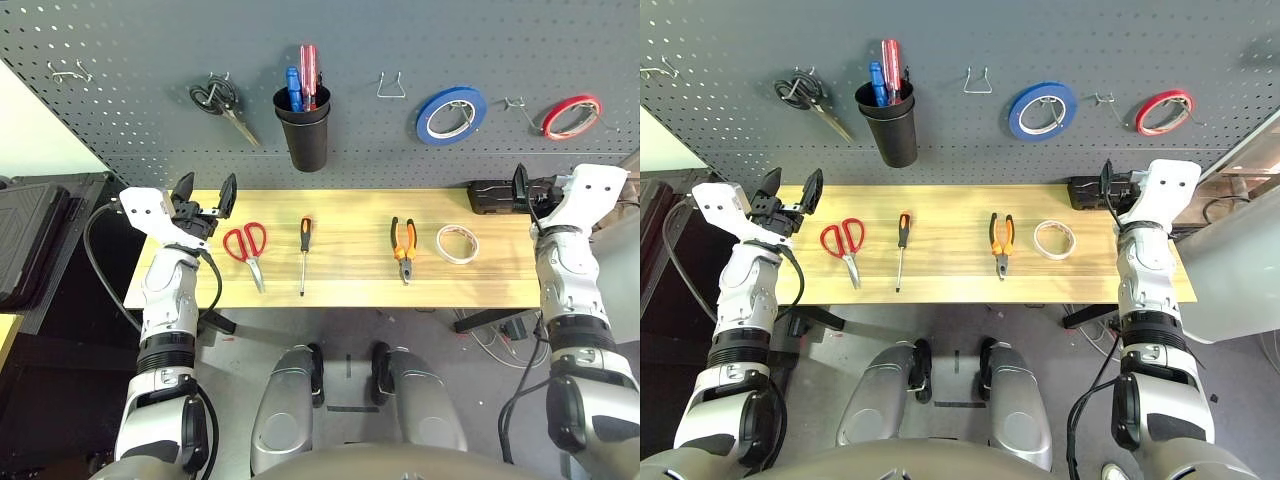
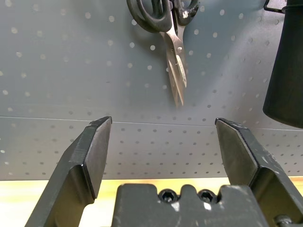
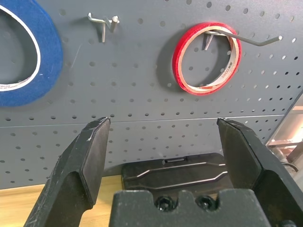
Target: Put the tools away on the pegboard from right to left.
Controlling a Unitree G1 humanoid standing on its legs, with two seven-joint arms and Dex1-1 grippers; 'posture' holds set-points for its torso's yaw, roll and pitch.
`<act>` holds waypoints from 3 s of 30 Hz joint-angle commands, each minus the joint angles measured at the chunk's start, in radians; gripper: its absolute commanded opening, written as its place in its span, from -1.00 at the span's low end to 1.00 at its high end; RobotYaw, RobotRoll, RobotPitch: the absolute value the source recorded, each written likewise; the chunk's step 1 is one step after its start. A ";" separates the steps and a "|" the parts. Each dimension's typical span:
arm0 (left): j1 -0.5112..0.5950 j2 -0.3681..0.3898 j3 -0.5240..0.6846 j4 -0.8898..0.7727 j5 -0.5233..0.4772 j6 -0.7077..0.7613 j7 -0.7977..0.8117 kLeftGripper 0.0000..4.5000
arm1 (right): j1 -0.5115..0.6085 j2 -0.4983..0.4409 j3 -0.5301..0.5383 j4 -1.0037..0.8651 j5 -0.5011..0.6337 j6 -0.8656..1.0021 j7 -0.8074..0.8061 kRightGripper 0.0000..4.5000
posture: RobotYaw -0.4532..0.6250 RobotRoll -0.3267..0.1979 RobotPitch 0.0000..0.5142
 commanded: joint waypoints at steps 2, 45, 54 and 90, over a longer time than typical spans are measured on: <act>0.016 0.010 0.004 -0.004 0.007 -0.002 0.002 0.99 | 0.001 0.002 0.005 0.027 -0.009 -0.012 -0.001 1.00 | 0.05 0.25 -0.30; 0.206 0.268 -0.381 -0.522 -0.026 0.346 -0.564 0.99 | -0.203 -0.358 0.493 0.108 -0.178 0.556 0.850 1.00 | -0.23 0.25 0.35; 0.278 0.277 -0.375 -0.621 -0.025 0.377 -0.526 0.99 | -0.343 -0.266 0.601 0.397 -0.308 0.397 0.916 1.00 | -0.11 0.25 0.47; 0.322 0.305 -0.412 -0.727 0.024 0.331 -0.501 1.00 | -0.074 -0.305 0.453 0.063 -0.331 0.357 0.730 -0.98 | -0.06 0.25 0.28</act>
